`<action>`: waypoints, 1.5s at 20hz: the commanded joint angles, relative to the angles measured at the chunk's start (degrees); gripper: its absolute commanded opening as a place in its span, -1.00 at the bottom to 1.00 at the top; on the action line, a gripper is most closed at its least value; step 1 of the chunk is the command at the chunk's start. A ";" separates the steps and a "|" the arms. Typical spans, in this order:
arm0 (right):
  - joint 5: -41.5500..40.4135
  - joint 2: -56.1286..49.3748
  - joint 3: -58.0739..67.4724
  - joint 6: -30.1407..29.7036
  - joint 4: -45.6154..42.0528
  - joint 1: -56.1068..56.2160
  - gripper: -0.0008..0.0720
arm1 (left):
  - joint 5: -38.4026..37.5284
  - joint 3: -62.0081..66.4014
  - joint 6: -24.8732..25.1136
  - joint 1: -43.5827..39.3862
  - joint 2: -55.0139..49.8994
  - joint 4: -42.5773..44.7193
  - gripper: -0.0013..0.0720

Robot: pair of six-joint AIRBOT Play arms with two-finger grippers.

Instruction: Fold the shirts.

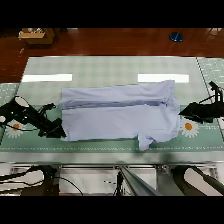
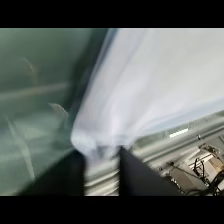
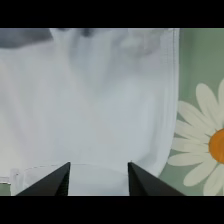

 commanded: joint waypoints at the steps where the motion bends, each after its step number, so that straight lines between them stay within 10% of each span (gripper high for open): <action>1: -0.11 1.77 -0.02 1.22 -4.59 -0.02 0.28 | 3.76 -0.02 0.66 -3.17 -2.10 -0.57 -0.90; 4: 0.00 -0.02 -0.24 6.14 -19.67 -0.37 0.28 | 0.96 0.20 2.89 -1.70 -1.84 0.07 -0.90; 22: -1.01 -2.73 -18.58 -0.50 0.24 -2.27 0.28 | -0.57 0.28 5.77 4.13 1.18 -0.02 -0.90; 30: -8.33 -1.88 -19.65 -0.46 2.34 -2.27 -0.85 | -0.74 0.31 6.45 4.13 1.97 -0.42 -0.91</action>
